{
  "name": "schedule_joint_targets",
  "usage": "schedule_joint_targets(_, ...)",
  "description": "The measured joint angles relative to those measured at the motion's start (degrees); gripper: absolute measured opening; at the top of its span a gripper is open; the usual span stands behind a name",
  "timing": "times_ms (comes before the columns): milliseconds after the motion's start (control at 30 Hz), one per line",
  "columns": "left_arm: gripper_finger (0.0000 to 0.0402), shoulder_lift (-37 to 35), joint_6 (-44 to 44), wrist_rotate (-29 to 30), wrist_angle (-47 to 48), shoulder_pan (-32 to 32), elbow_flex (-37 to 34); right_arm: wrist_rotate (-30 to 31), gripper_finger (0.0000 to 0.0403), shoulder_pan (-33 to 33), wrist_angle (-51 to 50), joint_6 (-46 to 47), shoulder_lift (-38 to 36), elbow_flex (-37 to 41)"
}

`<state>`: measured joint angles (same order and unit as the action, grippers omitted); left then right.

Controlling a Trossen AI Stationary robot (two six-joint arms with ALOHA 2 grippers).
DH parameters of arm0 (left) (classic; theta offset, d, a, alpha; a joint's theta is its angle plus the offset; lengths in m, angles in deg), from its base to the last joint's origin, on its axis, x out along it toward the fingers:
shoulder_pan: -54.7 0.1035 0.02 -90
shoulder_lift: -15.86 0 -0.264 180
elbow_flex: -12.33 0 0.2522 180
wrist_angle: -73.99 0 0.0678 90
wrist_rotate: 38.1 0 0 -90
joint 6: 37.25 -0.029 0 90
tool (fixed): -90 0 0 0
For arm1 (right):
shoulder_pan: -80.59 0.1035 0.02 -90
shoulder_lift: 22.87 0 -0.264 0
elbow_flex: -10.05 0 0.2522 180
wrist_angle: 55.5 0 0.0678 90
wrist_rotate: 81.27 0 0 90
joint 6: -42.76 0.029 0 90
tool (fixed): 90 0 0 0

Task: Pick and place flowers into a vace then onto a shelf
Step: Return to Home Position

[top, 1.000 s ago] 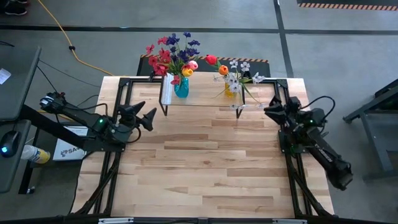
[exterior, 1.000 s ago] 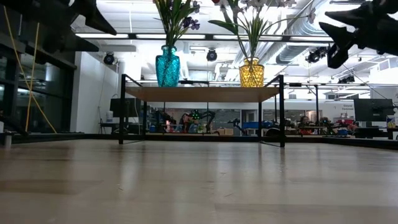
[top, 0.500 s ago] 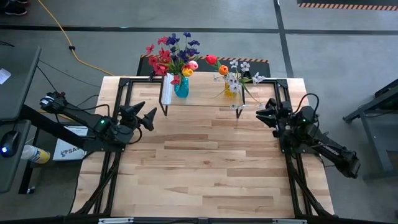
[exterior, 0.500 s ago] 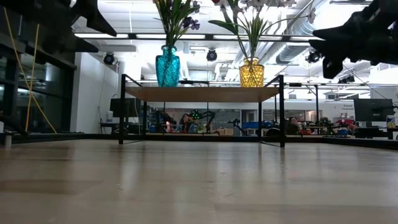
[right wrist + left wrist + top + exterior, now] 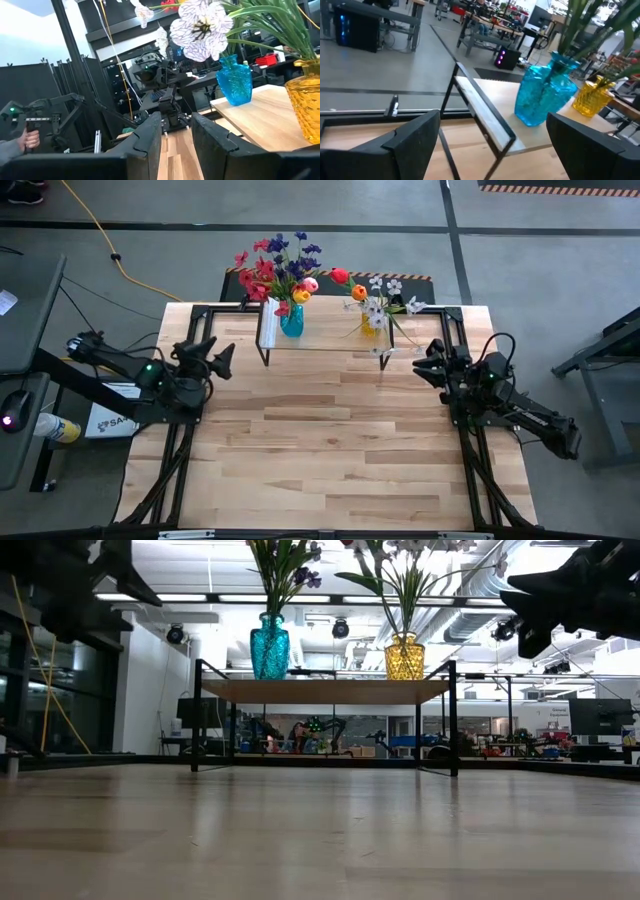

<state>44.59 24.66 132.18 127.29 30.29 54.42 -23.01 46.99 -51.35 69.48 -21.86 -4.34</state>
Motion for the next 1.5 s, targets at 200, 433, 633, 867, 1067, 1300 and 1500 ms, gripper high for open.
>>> schedule_joint_targets(200, 0.0397, -5.62, 1.61, 0.42, 5.32, -2.32, 0.0, 0.37, 0.0099, -0.02, 0.11, 0.0, 0.0, 0.01)
schedule_joint_targets(433, 0.0397, -13.23, 2.0, 4.73, 11.89, -11.88, -0.02, 1.63, 0.0099, -0.02, 0.11, 0.19, 0.0, 0.02)
schedule_joint_targets(633, 0.0397, -17.85, 3.99, 8.23, 17.34, -21.78, -0.02, 1.63, 0.0099, -0.02, 0.23, 0.75, 0.02, 0.02)
schedule_joint_targets(867, 0.0397, -18.18, 12.88, 9.82, 25.49, -32.31, -0.06, 1.41, 0.0099, -0.02, 0.35, 1.92, 0.02, 0.02)
schedule_joint_targets(1067, 0.0397, -18.15, 22.32, 9.94, 25.72, -41.08, -4.53, 0.66, 0.0099, -0.02, 0.35, 3.28, 0.02, 0.02)
schedule_joint_targets(1300, 0.0397, -17.99, 36.31, 9.3, 22.4, -46.63, -11.7, -0.35, 0.0099, -0.02, 0.37, 5.33, 0.04, 0.02)
schedule_joint_targets(1500, 0.0397, -16.72, 28.87, 9.92, 13.72, -46.51, -11.97, -1.79, 0.0099, -0.02, 1.09, 7.25, 0.04, 0.04)
